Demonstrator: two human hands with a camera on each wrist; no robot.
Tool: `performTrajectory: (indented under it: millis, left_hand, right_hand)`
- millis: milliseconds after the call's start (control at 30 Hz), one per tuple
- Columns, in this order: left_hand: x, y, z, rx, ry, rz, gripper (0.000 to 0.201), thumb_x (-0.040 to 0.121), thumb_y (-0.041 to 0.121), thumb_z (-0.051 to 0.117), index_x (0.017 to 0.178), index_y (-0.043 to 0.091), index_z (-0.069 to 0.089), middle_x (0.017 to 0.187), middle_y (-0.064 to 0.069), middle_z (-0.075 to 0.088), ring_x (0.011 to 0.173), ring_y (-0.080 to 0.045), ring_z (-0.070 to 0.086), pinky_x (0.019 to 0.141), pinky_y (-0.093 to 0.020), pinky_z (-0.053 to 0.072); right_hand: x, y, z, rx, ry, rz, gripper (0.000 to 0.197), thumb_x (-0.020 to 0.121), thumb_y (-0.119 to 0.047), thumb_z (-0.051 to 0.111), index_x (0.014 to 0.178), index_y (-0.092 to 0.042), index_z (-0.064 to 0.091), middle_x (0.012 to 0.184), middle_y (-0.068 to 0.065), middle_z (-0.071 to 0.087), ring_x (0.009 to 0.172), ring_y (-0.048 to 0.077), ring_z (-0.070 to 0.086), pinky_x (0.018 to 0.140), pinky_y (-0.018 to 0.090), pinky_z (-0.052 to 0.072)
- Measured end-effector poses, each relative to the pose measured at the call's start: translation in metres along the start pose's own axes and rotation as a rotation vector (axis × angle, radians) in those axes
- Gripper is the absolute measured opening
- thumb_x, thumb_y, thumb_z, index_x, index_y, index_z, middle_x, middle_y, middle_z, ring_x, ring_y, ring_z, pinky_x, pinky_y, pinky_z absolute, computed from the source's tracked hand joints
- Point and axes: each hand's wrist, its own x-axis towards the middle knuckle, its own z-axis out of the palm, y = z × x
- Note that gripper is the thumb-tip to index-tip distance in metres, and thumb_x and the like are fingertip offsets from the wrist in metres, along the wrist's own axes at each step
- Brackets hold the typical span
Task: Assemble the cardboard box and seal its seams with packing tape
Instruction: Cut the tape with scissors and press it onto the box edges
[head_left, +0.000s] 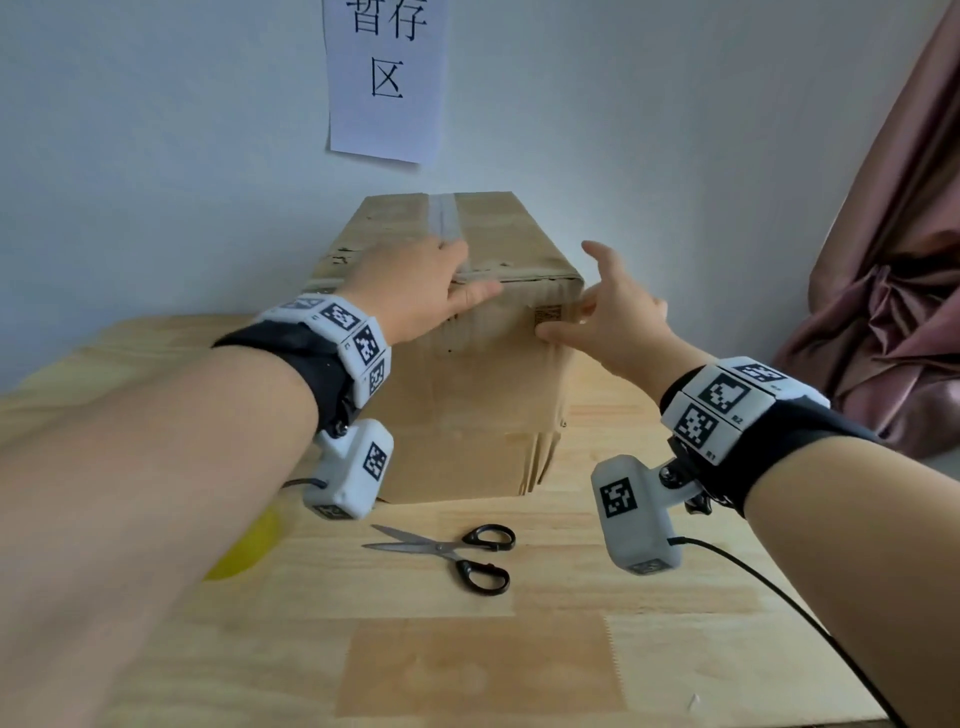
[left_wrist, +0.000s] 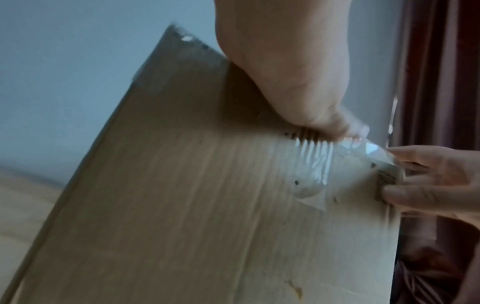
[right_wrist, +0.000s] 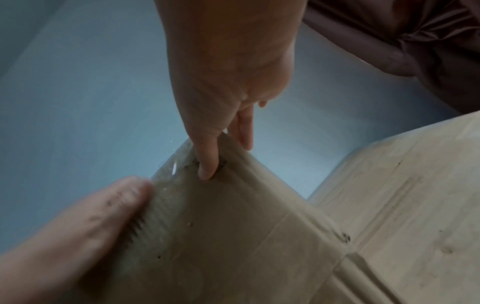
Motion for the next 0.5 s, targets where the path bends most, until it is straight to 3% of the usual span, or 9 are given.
performTrajectory:
  millis: [67, 133, 233, 333, 500]
  left_hand:
    - [0.004, 0.003, -0.002, -0.088, -0.001, 0.017, 0.053, 0.09, 0.064, 0.022, 0.093, 0.016, 0.045, 0.091, -0.001, 0.052, 0.078, -0.021, 0.051, 0.062, -0.032, 0.035]
    - [0.008, 0.014, 0.001, -0.144, 0.001, 0.055, 0.055, 0.093, 0.06, 0.023, 0.109, 0.016, 0.052, 0.107, -0.002, 0.056, 0.094, -0.022, 0.054, 0.073, -0.032, 0.04]
    - [0.01, 0.027, 0.011, -0.135, 0.047, -0.012, 0.056, 0.094, 0.058, 0.026, 0.123, 0.018, 0.053, 0.123, -0.003, 0.056, 0.111, -0.024, 0.052, 0.087, -0.036, 0.039]
    - [0.005, 0.032, 0.017, 0.002, 0.075, -0.016, 0.063, 0.089, 0.064, 0.024, 0.124, 0.018, 0.051, 0.124, -0.003, 0.055, 0.112, -0.026, 0.051, 0.091, -0.037, 0.037]
    - [0.006, 0.032, 0.012, 0.003, 0.009, 0.013, 0.069, 0.085, 0.071, 0.033, 0.123, 0.016, 0.05, 0.123, -0.005, 0.053, 0.112, -0.028, 0.051, 0.092, -0.039, 0.038]
  right_hand:
    - [0.001, -0.001, 0.004, 0.003, 0.004, -0.018, 0.092, 0.074, -0.045, 0.076, 0.146, -0.026, 0.022, 0.098, -0.011, 0.058, 0.104, 0.015, 0.055, 0.092, 0.031, 0.019]
    - [0.0, -0.002, 0.007, 0.002, 0.007, -0.026, 0.091, 0.075, -0.047, 0.075, 0.146, -0.025, 0.024, 0.097, -0.014, 0.055, 0.107, 0.013, 0.056, 0.092, 0.031, 0.02]
    - [-0.005, -0.001, 0.008, 0.021, 0.018, -0.014, 0.086, 0.077, -0.047, 0.073, 0.145, -0.025, 0.026, 0.095, -0.018, 0.054, 0.109, 0.012, 0.055, 0.091, 0.03, 0.02]
    - [-0.009, 0.007, 0.007, 0.046, 0.051, 0.0, 0.076, 0.08, -0.045, 0.071, 0.142, -0.026, 0.031, 0.098, -0.018, 0.061, 0.109, 0.01, 0.055, 0.089, 0.029, 0.019]
    - [-0.023, 0.01, 0.002, 0.02, 0.127, -0.016, 0.05, 0.085, -0.043, 0.067, 0.128, -0.025, 0.049, 0.105, -0.01, 0.067, 0.103, 0.008, 0.059, 0.089, 0.027, 0.022]
